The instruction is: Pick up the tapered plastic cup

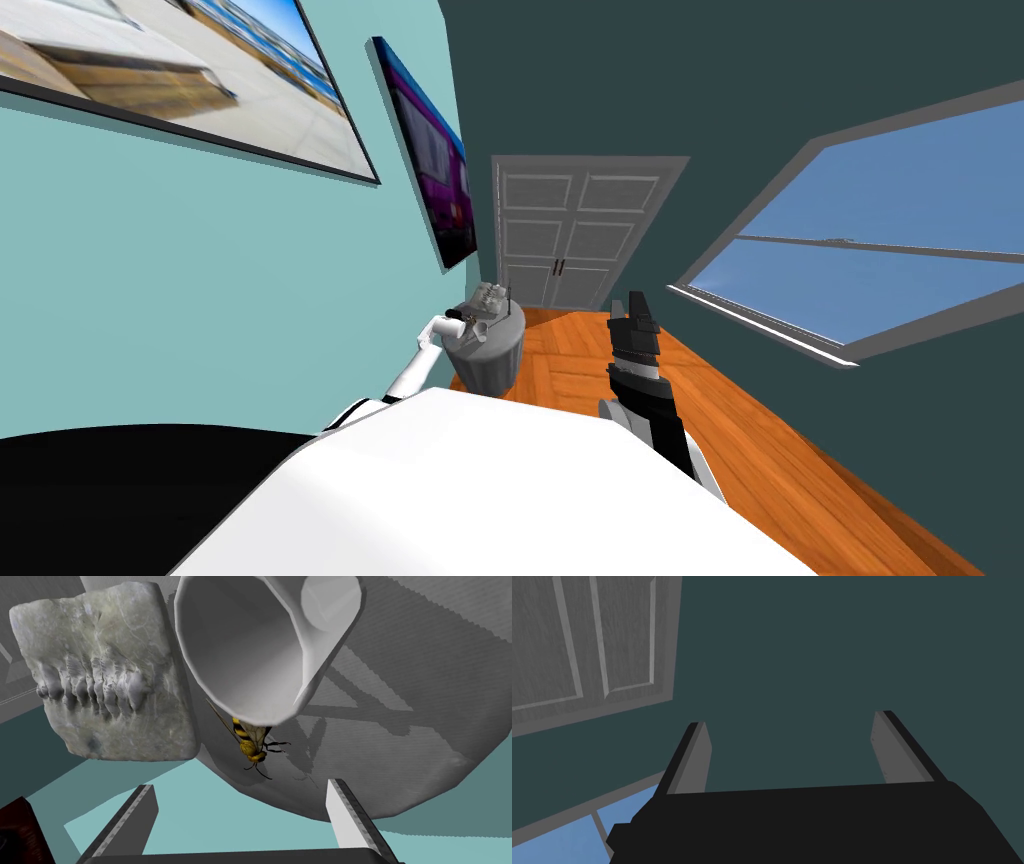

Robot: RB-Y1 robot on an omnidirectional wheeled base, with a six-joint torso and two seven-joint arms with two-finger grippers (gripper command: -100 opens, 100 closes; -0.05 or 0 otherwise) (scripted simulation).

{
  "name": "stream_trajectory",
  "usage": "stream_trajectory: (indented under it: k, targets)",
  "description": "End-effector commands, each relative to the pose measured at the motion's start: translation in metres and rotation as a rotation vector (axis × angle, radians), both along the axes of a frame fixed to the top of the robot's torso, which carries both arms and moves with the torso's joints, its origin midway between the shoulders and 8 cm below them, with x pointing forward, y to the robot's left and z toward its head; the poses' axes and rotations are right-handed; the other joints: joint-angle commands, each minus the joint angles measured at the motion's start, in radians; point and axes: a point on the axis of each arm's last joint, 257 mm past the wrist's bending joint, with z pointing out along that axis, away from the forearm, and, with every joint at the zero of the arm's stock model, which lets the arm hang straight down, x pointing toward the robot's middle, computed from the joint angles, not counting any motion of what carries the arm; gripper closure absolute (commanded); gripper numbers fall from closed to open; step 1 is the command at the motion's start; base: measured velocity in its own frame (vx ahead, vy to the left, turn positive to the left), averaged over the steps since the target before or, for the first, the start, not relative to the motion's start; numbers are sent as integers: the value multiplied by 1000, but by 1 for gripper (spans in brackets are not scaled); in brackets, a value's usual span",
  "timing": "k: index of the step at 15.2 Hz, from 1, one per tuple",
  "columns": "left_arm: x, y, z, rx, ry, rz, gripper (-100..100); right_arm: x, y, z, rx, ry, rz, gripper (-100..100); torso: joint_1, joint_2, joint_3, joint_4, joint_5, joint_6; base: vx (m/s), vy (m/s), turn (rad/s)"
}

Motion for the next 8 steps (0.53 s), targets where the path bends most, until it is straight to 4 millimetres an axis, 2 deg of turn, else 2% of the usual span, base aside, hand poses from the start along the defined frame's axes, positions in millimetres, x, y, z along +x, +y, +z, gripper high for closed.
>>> stream_trajectory:
  k: [1,8]
  targets:
    - [-7,1,-6,-1,43,6,-100,0,0,0,0,0,0,0,0,0,0,0,0,0,4,7,-46]
    - [-21,-7,-25,-14,191,13,-100,0,0,0,0,0,0,0,0,0,0,0,0,0,4,9,-69]
